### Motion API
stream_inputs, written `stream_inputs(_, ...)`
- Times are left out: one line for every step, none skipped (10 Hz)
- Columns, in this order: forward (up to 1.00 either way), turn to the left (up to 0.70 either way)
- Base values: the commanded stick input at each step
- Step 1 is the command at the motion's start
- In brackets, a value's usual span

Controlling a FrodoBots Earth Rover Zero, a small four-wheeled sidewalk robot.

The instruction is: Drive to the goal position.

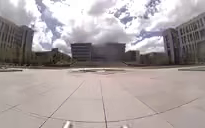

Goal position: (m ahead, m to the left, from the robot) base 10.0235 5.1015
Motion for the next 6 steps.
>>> stream_inputs(0.70,0.00)
stream_inputs(0.70,0.00)
stream_inputs(0.70,0.00)
stream_inputs(0.70,0.00)
stream_inputs(0.70,0.00)
stream_inputs(0.70,0.00)
